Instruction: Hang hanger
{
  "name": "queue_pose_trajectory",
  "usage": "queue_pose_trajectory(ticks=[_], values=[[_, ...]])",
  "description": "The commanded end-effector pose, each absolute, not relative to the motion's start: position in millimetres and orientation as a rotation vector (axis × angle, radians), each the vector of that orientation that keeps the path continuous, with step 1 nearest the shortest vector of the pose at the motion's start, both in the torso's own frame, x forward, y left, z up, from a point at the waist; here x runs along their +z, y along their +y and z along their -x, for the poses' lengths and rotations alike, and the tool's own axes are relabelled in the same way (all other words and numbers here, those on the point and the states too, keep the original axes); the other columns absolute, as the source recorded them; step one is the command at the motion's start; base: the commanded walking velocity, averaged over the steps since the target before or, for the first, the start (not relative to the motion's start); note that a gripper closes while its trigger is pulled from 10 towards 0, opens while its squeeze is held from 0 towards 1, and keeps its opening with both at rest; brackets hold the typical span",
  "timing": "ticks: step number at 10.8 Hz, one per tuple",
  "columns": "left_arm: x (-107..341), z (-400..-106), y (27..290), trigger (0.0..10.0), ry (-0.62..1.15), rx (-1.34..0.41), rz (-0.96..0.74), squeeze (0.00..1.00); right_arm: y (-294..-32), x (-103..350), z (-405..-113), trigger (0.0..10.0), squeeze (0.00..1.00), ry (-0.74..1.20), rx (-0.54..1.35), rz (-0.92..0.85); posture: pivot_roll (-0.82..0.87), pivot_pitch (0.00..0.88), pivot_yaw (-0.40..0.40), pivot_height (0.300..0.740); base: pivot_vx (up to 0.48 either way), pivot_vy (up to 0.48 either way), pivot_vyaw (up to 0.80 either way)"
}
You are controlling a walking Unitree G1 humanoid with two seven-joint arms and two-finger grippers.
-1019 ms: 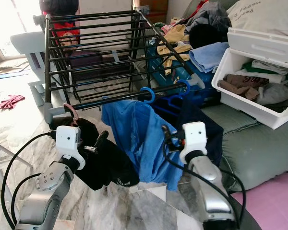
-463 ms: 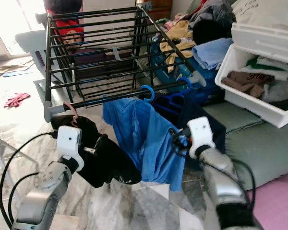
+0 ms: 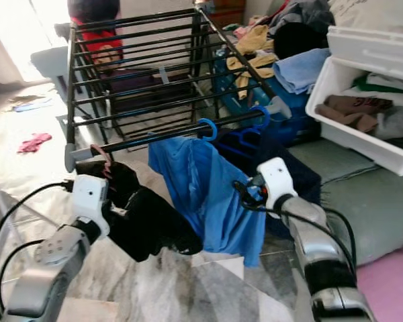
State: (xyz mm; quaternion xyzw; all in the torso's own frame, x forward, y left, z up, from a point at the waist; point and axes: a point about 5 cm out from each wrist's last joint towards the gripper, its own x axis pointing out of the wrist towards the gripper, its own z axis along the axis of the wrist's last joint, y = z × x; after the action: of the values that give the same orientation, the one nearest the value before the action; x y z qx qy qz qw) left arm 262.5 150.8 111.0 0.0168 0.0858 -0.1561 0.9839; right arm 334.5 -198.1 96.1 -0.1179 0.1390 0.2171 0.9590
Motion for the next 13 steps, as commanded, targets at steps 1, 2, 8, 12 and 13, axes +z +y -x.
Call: queue_pose_trajectory(ticks=[1, 2, 8, 12, 13], values=[[115, -260, 155, 10.0, 0.177, -0.319, -0.049, 0.0, -193, 101, -342, 10.0, 0.0, 0.263, 0.485, 0.266, 0.03, 0.0, 0.111, 0.74, 0.0, 0.0, 0.0], [116, -258, 157, 10.0, 0.181, -0.322, -0.053, 0.0, -192, 103, -345, 10.0, 0.0, 0.253, 0.498, 0.281, 0.03, 0.0, 0.112, 0.74, 0.0, 0.0, 0.0], [125, -251, 167, 10.0, 0.186, -0.331, -0.084, 0.0, -178, 116, -365, 10.0, 0.0, 0.2, 0.52, 0.332, 0.09, 0.008, 0.138, 0.74, 0.0, 0.0, 0.0], [132, -252, 164, 10.0, 0.136, -0.292, -0.047, 0.0, -185, 117, -359, 10.0, 0.0, 0.127, 0.423, 0.264, 0.05, 0.0, 0.128, 0.74, 0.0, 0.0, 0.0], [131, -251, 167, 10.0, 0.126, -0.253, -0.054, 0.0, -187, 116, -348, 10.0, 0.0, 0.088, 0.376, 0.201, 0.03, 0.0, 0.126, 0.74, 0.0, 0.0, 0.0]])
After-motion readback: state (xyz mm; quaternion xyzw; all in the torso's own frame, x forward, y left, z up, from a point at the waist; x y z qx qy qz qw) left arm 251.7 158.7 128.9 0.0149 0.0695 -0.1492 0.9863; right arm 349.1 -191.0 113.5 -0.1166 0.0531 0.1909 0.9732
